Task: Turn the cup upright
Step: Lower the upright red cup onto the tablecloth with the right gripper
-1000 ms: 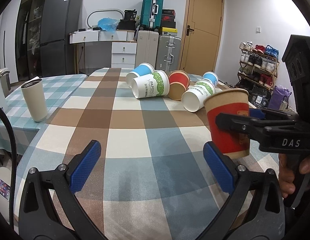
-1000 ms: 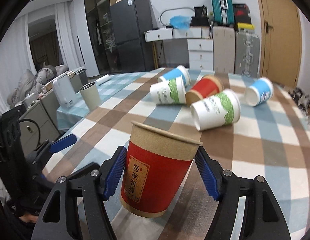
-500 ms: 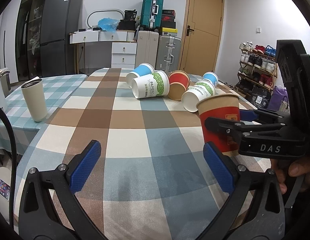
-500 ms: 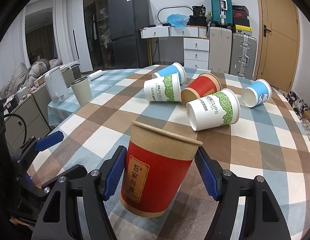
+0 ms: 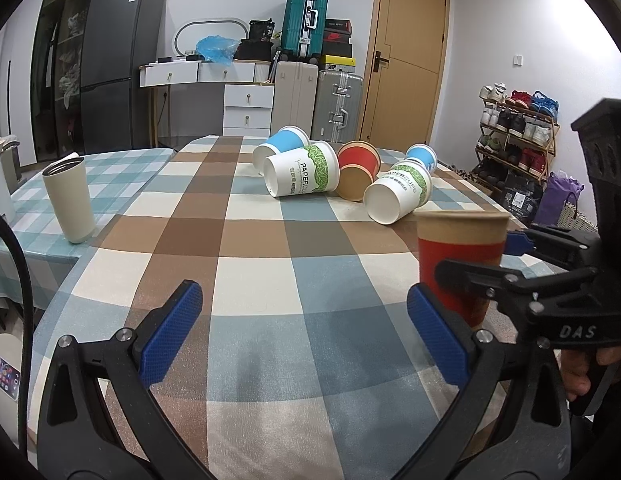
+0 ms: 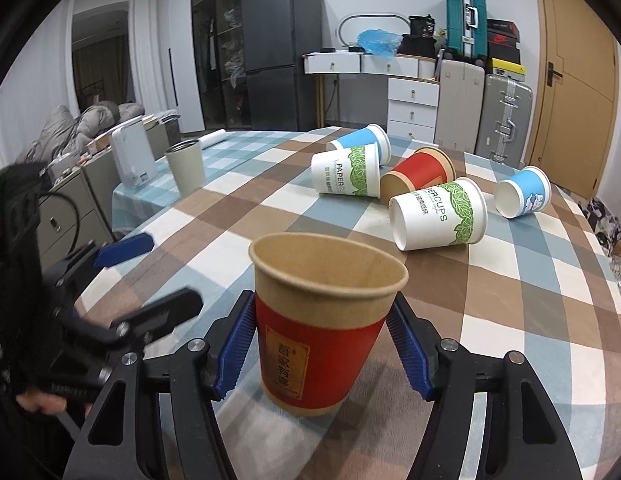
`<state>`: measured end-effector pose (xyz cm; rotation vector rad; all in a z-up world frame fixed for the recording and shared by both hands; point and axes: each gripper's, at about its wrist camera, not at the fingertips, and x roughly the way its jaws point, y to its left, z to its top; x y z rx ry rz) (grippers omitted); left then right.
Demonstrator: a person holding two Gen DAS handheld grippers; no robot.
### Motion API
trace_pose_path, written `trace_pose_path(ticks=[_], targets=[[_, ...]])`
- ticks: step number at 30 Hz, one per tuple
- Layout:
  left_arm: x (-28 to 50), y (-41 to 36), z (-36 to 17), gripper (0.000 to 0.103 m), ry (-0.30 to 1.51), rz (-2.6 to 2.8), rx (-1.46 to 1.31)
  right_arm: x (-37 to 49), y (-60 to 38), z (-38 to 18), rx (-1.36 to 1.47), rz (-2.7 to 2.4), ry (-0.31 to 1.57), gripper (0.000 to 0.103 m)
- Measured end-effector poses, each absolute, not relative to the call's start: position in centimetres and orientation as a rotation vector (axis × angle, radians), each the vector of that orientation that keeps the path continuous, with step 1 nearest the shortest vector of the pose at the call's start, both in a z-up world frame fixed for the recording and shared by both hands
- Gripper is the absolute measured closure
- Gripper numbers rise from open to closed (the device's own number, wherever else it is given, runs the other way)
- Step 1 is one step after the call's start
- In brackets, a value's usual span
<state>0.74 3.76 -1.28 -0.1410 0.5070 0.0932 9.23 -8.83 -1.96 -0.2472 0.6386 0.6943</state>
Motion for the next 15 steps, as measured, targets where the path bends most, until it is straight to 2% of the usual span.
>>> trace_pose_path(ticks=[15], targets=[[0.7, 3.8, -1.3, 0.001, 0.506, 0.093, -0.143, 6.8, -9.9, -3.3, -0.294, 0.72, 0.609, 0.041]])
